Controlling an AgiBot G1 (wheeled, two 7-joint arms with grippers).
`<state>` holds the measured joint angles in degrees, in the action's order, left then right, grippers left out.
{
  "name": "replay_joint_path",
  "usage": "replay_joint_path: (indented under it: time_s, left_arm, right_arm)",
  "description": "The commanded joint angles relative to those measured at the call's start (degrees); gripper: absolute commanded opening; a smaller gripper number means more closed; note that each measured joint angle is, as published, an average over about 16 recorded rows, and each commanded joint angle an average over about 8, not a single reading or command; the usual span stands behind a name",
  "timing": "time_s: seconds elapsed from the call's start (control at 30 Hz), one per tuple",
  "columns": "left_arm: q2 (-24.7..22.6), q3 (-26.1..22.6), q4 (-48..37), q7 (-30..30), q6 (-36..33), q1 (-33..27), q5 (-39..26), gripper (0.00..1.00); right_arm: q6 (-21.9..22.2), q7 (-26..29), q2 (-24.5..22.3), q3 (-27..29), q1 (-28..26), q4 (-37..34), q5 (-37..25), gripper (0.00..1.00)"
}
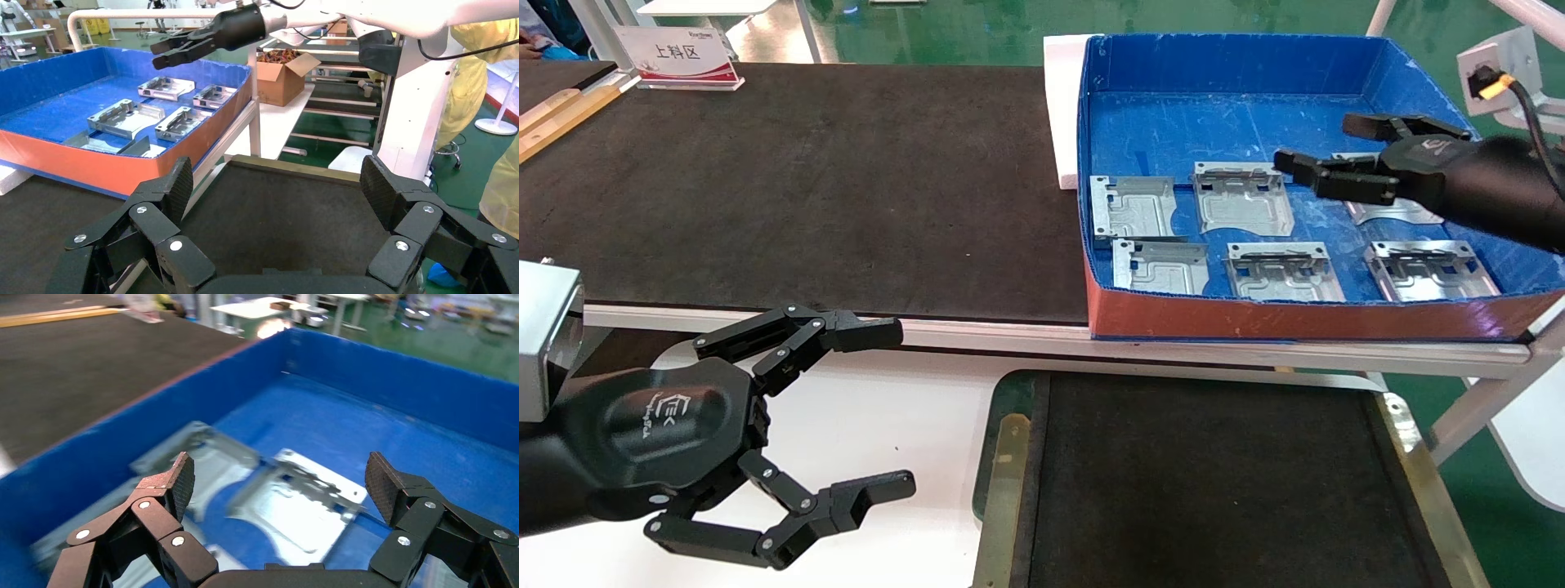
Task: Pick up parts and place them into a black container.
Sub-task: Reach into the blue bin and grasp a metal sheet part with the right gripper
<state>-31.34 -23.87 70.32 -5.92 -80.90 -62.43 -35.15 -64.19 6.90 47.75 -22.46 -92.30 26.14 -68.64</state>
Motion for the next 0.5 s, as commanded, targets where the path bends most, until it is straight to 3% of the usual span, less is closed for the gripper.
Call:
replay_joint_path:
  time_s: [0.03, 0.5]
  left_arm:
    - [0.0, 0.0, 0.0, 0.0, 0.0, 0.0, 0.0, 1.0]
    - [0.0, 0.0, 0.0, 0.0, 0.0, 0.0, 0.0, 1.0]
  right_arm:
    - [1.33, -0.15, 1.15, -0.48, -2.08, -3.79, -1.13, 1.0]
    - [10.25, 2.86, 7.57, -4.14, -11.81, -19.22, -7.44, 1.0]
